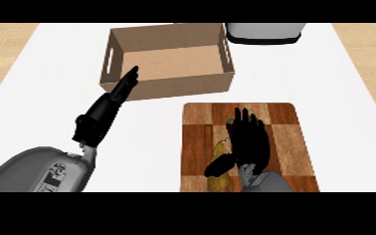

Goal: Pick the eggplant from the cutting board and place it in the cardboard box

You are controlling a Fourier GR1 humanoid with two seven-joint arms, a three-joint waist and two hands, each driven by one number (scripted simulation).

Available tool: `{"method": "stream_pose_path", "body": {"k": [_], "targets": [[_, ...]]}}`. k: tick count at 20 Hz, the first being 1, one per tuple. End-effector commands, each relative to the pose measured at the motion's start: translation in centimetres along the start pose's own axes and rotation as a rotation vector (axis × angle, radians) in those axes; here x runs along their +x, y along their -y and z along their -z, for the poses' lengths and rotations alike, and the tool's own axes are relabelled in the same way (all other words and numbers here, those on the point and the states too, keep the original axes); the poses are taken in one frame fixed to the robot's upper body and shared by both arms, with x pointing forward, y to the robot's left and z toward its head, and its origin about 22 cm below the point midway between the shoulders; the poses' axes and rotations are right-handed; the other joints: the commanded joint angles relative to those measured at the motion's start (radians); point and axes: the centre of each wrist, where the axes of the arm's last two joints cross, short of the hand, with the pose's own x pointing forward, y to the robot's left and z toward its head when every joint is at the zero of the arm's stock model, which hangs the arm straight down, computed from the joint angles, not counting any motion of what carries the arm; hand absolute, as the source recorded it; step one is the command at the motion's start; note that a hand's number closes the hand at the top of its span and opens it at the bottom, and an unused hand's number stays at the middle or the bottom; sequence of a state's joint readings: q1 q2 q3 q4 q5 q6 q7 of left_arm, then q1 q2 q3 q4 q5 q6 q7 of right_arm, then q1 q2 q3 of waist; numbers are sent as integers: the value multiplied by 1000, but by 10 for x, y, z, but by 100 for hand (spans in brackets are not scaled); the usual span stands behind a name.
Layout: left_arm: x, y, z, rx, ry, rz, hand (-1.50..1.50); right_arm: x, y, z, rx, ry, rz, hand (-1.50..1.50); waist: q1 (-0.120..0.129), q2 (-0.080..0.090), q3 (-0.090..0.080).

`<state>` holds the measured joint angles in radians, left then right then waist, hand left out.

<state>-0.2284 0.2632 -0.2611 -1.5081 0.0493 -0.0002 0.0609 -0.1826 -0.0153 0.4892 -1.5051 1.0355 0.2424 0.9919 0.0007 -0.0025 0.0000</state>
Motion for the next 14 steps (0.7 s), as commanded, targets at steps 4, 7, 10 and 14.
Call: {"method": "stream_pose_path", "body": {"k": [4,7,10,14], "targets": [[15,-10,4,13,3,11,0,-25,1,19,34,-77,-49,-150,-1,2,0],[6,-5,-2,10,8,-10,0,-8,-27,23,50,-68,-60,-150,2,3,0],[-4,9,11,6,15,18,0,-16,-24,24,26,-101,-79,-150,-3,3,0],[-8,19,-6,-2,-11,-14,0,-10,-23,25,33,-114,-123,-150,1,2,0]]}}
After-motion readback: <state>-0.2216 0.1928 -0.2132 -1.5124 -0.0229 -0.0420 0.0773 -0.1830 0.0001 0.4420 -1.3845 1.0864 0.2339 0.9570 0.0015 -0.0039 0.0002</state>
